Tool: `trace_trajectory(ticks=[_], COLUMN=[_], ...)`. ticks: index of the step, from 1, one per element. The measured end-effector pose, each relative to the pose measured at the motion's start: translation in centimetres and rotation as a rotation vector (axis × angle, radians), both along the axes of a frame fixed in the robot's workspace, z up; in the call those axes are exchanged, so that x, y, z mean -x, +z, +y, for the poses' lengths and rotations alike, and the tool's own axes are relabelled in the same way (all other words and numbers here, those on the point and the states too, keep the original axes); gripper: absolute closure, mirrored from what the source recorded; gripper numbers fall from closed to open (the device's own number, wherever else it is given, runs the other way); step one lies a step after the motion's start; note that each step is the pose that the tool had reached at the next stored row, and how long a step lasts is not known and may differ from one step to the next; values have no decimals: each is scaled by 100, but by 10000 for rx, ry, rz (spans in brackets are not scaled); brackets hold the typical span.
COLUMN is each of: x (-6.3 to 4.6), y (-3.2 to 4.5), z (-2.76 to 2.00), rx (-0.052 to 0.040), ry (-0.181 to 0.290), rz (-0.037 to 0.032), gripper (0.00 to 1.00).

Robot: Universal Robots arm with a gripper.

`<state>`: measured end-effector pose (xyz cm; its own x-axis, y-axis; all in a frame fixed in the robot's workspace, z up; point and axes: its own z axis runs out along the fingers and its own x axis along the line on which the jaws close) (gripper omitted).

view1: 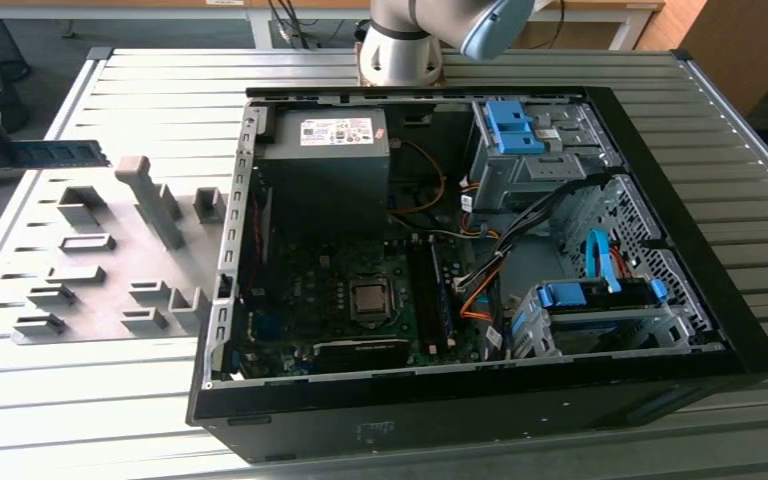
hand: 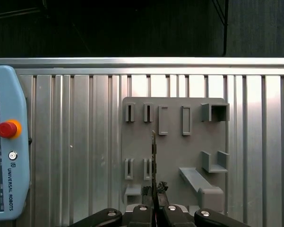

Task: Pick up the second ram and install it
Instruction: 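Pick up the second ram and move it above second insertion slot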

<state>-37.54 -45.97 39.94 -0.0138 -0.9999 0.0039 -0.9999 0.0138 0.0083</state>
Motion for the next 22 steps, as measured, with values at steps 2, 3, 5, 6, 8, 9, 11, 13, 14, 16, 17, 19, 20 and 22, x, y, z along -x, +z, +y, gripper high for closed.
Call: trace_trajectory(ticks=[2,3,5,6,8,9,11,13,14,16,17,19,20,22], x=[-6,-9,-14,-17,-23,-26,-33,-42,-46,-56,-61,-70,-75,-84], y=[0,0,0,0,-1,0,-1,0,0,-1,0,0,0,0], z=[0,0,0,0,0,0,0,0,0,0,0,0,0,0], rx=[0,0,0,0,0,0,-1,1,0,-1,0,0,0,0], ry=[0,-1,-1,0,0,-1,0,0,0,0,0,0,0,0], rz=[0,0,0,-1,-1,0,-1,0,0,-1,0,0,0,-1], gripper=[85,85,85,85,85,85,85,85,85,85,85,85,85,85])
